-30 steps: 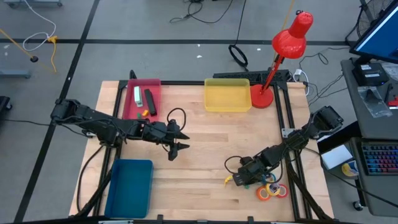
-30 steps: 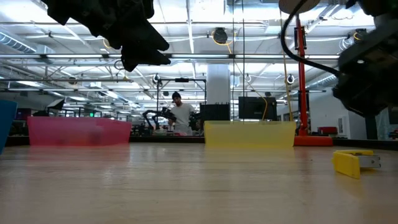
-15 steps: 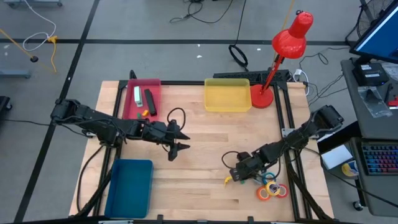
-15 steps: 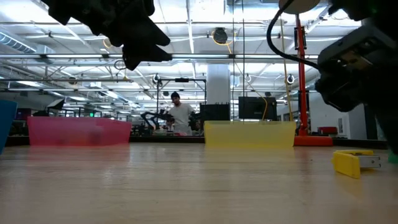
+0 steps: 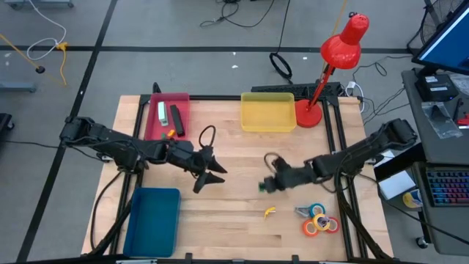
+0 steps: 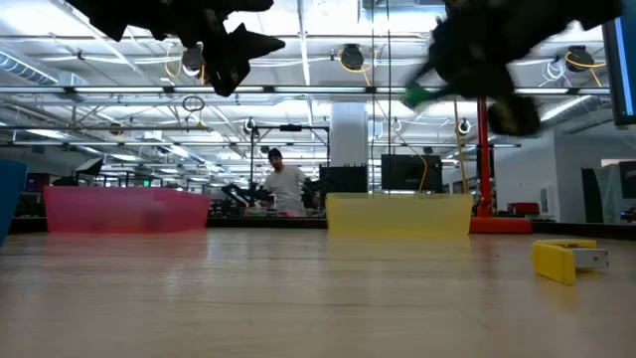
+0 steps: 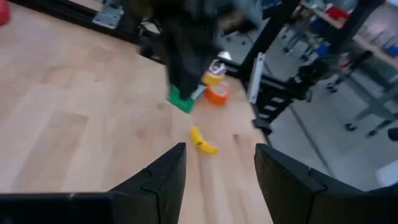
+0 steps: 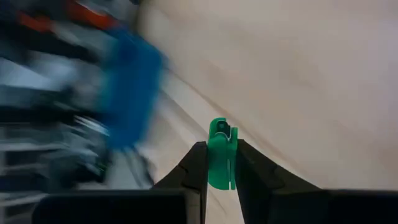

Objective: Pick and place Stapler, Stapler remover, tape
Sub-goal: Put the green stapler into the red bin, then put the yellow stapler into the red bin

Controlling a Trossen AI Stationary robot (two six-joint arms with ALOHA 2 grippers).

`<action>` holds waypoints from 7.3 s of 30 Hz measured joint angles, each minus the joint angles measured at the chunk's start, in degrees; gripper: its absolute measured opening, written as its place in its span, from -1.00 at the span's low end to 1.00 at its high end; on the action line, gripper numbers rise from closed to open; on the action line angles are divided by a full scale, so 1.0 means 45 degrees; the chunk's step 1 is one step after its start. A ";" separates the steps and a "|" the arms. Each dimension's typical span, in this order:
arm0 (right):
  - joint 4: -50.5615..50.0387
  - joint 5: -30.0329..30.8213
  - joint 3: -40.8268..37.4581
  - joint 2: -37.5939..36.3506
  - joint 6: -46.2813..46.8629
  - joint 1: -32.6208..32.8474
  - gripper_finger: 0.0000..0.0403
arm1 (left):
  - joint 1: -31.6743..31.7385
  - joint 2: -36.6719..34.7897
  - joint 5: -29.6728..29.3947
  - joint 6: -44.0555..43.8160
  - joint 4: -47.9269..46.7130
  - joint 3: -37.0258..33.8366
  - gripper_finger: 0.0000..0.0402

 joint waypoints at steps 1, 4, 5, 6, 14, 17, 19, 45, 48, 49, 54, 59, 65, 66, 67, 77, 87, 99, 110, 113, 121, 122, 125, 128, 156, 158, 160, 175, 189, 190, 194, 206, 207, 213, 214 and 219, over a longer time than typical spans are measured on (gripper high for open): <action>0.0803 0.0201 0.0003 -0.0027 -0.0673 -0.0268 -0.78 | 0.0038 0.0000 0.0143 -0.0199 0.0094 0.0000 -0.06; 0.3141 0.0390 0.0003 -0.0002 -0.2673 -0.1011 -0.78 | 0.0149 0.0000 0.0254 -0.0854 0.0315 -0.0003 -0.06; 0.3856 0.0376 0.0003 0.0002 -0.3253 -0.1229 -0.78 | 0.0178 0.0000 0.0243 -0.1052 0.0357 0.0000 -0.06; 0.4509 0.0379 0.0003 0.0058 -0.3776 -0.1427 -0.78 | 0.0214 0.0000 0.0204 -0.1307 0.0413 -0.0001 -0.06; 0.6024 -0.0576 0.0008 0.0425 -0.6037 -0.2627 -0.78 | 0.0552 0.0000 -0.0881 -0.2833 0.2038 -0.0005 -0.06; 0.6407 -0.1000 -0.0008 0.0494 -0.6539 -0.2859 -0.78 | 0.0761 0.0000 -0.0925 -0.3388 0.2492 -0.0005 -0.06; 0.6844 -0.1240 0.0032 0.0508 -0.6716 -0.3064 -0.78 | 0.0897 0.0007 -0.0930 -0.3709 0.2456 -0.0005 -0.06; 0.7317 -0.3680 0.0013 0.0527 -0.7106 -0.4177 -0.78 | 0.1077 0.2143 -0.1503 -0.4809 0.3862 0.1171 -0.06; 0.7285 -0.3707 0.0013 0.0537 -0.7106 -0.4177 -0.78 | 0.1079 0.2469 -0.1487 -0.4794 0.3668 0.1487 -0.06; 0.7321 -0.3700 0.0013 0.0537 -0.7109 -0.4182 -0.78 | 0.1074 0.2550 -0.1453 -0.4768 0.3663 0.1574 -0.06; 0.7280 -0.3725 0.0013 0.0536 -0.7053 -0.4177 -0.78 | 0.1077 0.2878 -0.1147 -0.4731 0.3170 0.2011 -0.07; 0.7308 -0.3804 0.0014 0.0529 -0.7009 -0.4153 -0.78 | 0.1102 0.3041 -0.0856 -0.4636 0.3137 0.2202 -0.31; 0.7375 -0.4000 0.0021 0.0527 -0.6907 -0.4148 -0.78 | 0.1191 0.3045 -0.0564 -0.4278 0.3264 0.2191 -0.72; 0.7367 -0.4001 0.0027 0.0527 -0.6902 -0.4148 -0.78 | 0.1202 0.3041 -0.0443 -0.4246 0.3287 0.2191 -0.72; 0.7354 -0.4001 0.0027 0.0527 -0.6904 -0.4143 -0.78 | 0.1215 0.3041 -0.0324 -0.4214 0.3295 0.2189 -0.72; 0.7255 -0.3996 0.0027 0.0530 -0.7078 -0.4148 -0.73 | 0.1230 0.3041 -0.0141 -0.4280 0.3267 0.2186 -0.72; 0.5993 -0.4440 0.0023 0.0547 -0.7267 -0.4153 -0.28 | 0.1220 0.3036 0.0414 -0.4405 0.2381 0.2181 -0.72; 0.4619 -0.5667 -0.0018 0.0553 -0.6950 -0.4162 -0.02 | 0.1448 0.1106 -0.0039 -0.4302 -0.4920 0.2191 -0.72; 0.4759 -0.5650 -0.0011 0.0547 -0.6916 -0.4167 -0.07 | 0.3838 -0.1432 -0.6390 -0.6543 -1.6029 0.2186 -0.72; 0.4782 -0.5643 -0.0007 0.0547 -0.6897 -0.4177 -0.07 | 0.5170 -0.1421 -0.6612 -0.7097 -1.7857 0.2148 -0.72; 0.4786 -0.5642 -0.0002 0.0547 -0.6628 -0.4177 -0.07 | 0.8291 -0.1418 -0.6617 -0.5820 -1.8368 0.1177 -0.72; 0.4786 -0.5638 -0.0002 0.0547 -0.6581 -0.4177 -0.08 | 0.8587 -0.1415 -0.6613 -0.5536 -1.8276 0.1042 -0.72; 0.4786 -0.5638 -0.0002 0.0547 -0.6576 -0.4177 -0.08 | 0.9313 -0.1409 -0.6439 -0.4863 -1.7762 0.0726 -0.72; 0.4786 -0.5638 -0.0002 0.0547 -0.6576 -0.4177 -0.08 | 0.9840 -0.1393 -0.6267 -0.4340 -1.7665 0.0498 -0.72; 0.4786 -0.5631 0.0003 0.0542 -0.6581 -0.4177 -0.12 | 1.2216 0.1324 -0.5693 -0.3727 -1.6230 -0.0136 -0.64; 0.4786 -0.5630 0.0003 0.0542 -0.6581 -0.4177 -0.12 | 1.2216 0.1322 -0.5693 -0.3728 -1.6133 -0.0136 -0.63; 0.4786 -0.5633 0.0003 0.0542 -0.6576 -0.4177 -0.12 | 1.2216 0.1321 -0.5693 -0.3700 -1.6125 -0.0136 -0.63; 0.4786 -0.5628 0.0003 0.0542 -0.6572 -0.4162 -0.15 | 1.2216 0.1320 -0.5525 -0.3296 -1.6152 -0.0136 -0.10; 0.4780 -0.7207 0.0003 0.0542 -0.7460 -0.4167 -0.15 | 1.1992 0.1019 -0.4450 -0.3432 -1.7229 0.1087 0.13; 0.4760 -0.7768 0.0003 0.0542 -0.7660 -0.4167 -0.15 | 1.1849 0.0846 -0.4405 -0.3428 -1.7211 0.1247 0.14; 0.4249 -0.9916 0.0018 0.0532 -0.8225 -0.4109 -0.15 | 1.1189 -0.0043 -0.4346 -0.3425 -1.7195 0.2003 0.14; 0.0098 -1.0885 0.0018 0.0532 -1.0746 -0.2526 -0.15 | 0.8058 -0.2594 -0.2984 -0.3490 -1.5661 0.3036 0.14; -0.0286 -1.0781 0.0018 0.0532 -1.0885 -0.2426 -0.15 | 0.7702 -0.2639 -0.2707 -0.3420 -1.5386 0.3036 0.14; -0.1903 -0.9611 0.0018 0.0532 -1.1296 -0.2119 -0.15 | 0.5215 -0.2482 -0.1419 -0.2548 -1.2750 0.3036 0.14; -0.2111 -0.9491 0.0018 0.0532 -1.1345 -0.2096 -0.15 | 0.4746 -0.2361 -0.1407 -0.2413 -1.2167 0.3036 0.14; -0.3064 -0.9236 0.0018 0.0532 -1.1356 -0.2074 -0.15 | 0.2609 -0.1540 -0.1393 -0.1546 -0.9232 0.3027 0.14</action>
